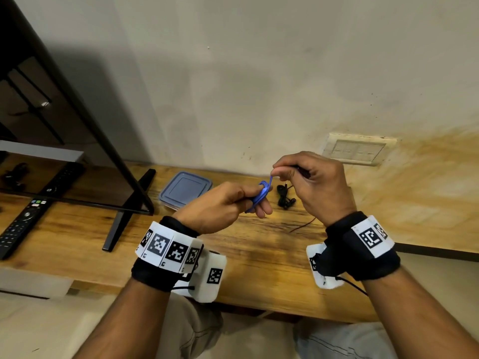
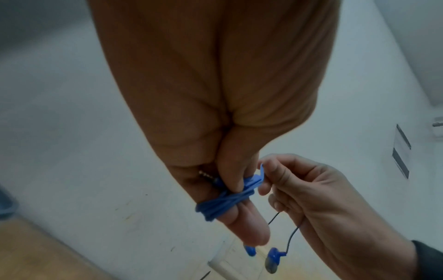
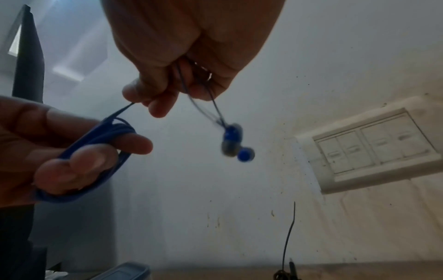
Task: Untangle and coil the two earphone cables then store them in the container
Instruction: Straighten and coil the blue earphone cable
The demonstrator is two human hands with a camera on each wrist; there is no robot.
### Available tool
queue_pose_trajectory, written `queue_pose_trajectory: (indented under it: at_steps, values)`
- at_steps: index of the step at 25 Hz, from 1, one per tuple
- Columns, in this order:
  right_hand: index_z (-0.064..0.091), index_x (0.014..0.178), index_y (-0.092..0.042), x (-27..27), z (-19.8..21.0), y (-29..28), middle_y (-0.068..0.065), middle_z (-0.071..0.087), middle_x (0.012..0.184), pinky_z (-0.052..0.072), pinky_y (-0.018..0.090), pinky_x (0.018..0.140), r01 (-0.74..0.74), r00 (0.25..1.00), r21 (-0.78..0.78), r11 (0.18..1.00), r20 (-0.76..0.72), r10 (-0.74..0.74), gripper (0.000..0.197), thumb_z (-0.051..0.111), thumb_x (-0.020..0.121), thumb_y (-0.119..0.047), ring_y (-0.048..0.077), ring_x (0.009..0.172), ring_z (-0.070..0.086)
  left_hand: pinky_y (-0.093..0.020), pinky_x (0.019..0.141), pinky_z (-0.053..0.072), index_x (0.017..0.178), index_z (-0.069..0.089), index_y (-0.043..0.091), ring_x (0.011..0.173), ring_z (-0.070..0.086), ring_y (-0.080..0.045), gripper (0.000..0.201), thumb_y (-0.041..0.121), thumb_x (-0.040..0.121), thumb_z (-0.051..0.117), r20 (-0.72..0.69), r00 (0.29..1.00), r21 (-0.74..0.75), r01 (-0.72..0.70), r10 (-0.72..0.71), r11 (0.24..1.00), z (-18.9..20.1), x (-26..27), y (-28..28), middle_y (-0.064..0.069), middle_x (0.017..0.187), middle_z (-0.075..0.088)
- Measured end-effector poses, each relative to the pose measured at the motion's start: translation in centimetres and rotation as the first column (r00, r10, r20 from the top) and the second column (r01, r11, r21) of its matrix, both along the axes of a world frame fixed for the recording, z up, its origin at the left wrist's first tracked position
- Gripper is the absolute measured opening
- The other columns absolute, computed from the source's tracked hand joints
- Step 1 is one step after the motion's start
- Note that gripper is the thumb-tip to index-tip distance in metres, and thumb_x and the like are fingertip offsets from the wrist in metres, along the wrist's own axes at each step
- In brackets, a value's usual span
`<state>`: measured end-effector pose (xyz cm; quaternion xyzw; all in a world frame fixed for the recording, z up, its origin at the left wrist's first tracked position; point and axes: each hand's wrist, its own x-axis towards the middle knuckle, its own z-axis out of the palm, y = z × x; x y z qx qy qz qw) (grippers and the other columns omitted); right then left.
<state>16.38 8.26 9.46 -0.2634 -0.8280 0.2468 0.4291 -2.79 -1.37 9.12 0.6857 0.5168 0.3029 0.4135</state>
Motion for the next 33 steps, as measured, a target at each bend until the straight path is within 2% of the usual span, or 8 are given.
queue_pose_trajectory:
  at_steps: [6,8,12,15,17,19,27,33]
  values:
    - [0.074,0.087,-0.016,-1.9,-0.7,-0.2,-0.003,0.072,0.077,0.052,0.023,0.063,0.005,0.983,-0.460,0.888,-0.161,-0.089,0.008,0.070,0.088,-0.009,0.005,0.066,0.066,-0.038,0.097,0.045,0.124,0.060,-0.004,0.097,0.062,-0.020,0.034,-0.008,0.097,0.041,0.331,0.943,-0.008,0.025,-0.021,1.000,-0.1,0.0,-0.2,-0.011,0.102,0.066]
    - [0.073,0.094,-0.010,-3.5,-1.3,-1.3,0.001,0.068,0.071,0.053,0.036,0.061,-0.070,0.977,-0.688,0.722,-0.192,-0.089,0.022,0.056,0.094,0.004,0.017,0.066,0.063,-0.034,0.090,0.047,0.126,0.058,-0.002,0.091,0.061,-0.018,0.035,-0.007,0.094,0.043,0.499,0.867,0.011,-0.014,0.007,1.000,0.1,0.3,-0.2,-0.007,0.099,0.066]
    - [0.067,0.111,-0.020,-5.3,-2.1,-4.5,0.001,0.056,0.061,0.041,0.024,0.046,-0.247,0.968,-0.869,0.429,-0.243,0.065,0.021,0.050,0.102,-0.012,0.011,0.046,0.040,-0.037,0.068,0.053,0.117,0.065,0.013,0.087,0.064,-0.017,0.037,-0.006,0.093,0.045,0.682,0.705,-0.012,-0.254,0.194,0.967,-0.1,-0.3,0.2,-0.005,0.101,0.069]
    - [0.068,0.109,-0.018,-5.6,-2.7,-6.3,-0.002,0.061,0.064,0.042,0.020,0.050,-0.114,0.977,-0.759,0.641,0.033,0.212,0.021,0.048,0.103,-0.017,0.005,0.047,0.046,-0.034,0.082,0.055,0.108,0.064,0.026,0.090,0.065,-0.011,0.045,-0.011,0.095,0.041,0.363,0.837,0.056,-0.457,0.408,0.888,-0.7,-1.0,0.3,0.002,0.099,0.070]
    - [0.070,0.099,-0.018,-5.3,-2.8,-6.9,-0.004,0.066,0.072,0.044,0.020,0.057,-0.018,0.944,-0.470,0.882,0.284,0.171,0.020,0.050,0.101,-0.018,0.004,0.057,0.055,-0.035,0.087,0.055,0.104,0.065,0.017,0.093,0.066,-0.013,0.037,-0.010,0.093,0.041,0.061,0.903,0.143,-0.430,0.425,0.892,-1.4,-1.2,0.4,0.000,0.100,0.070]
    - [0.071,0.097,-0.020,-4.7,-2.3,-6.8,-0.003,0.067,0.083,0.047,0.025,0.066,0.032,0.923,-0.182,0.983,0.382,0.041,0.015,0.056,0.097,-0.021,0.010,0.072,0.059,-0.043,0.088,0.052,0.103,0.066,0.009,0.094,0.065,-0.019,0.031,-0.008,0.090,0.043,-0.150,0.921,0.152,-0.338,0.360,0.929,-1.9,-1.3,0.4,-0.004,0.099,0.069]
    - [0.069,0.092,-0.018,-2.4,-1.4,-2.8,-0.007,0.062,0.090,0.043,0.008,0.069,-0.008,0.979,-0.164,0.986,0.199,0.041,0.018,0.080,0.078,-0.016,0.001,0.076,0.057,-0.022,0.086,0.049,0.110,0.068,0.012,0.087,0.063,-0.006,0.036,-0.007,0.095,0.042,0.056,0.987,-0.073,-0.148,0.152,0.986,-0.6,-0.7,0.0,-0.008,0.094,0.068]
    - [0.068,0.112,-0.027,-1.8,-1.5,-1.8,-0.006,0.057,0.117,0.053,0.020,0.082,-0.086,0.956,-0.375,0.923,0.228,0.182,0.034,0.079,0.081,-0.020,0.009,0.093,0.064,-0.029,0.092,0.052,0.113,0.067,0.010,0.090,0.066,-0.010,0.024,0.005,0.099,0.049,0.099,0.994,-0.143,-0.038,0.052,0.989,-1.0,-0.7,-0.2,0.003,0.096,0.070]
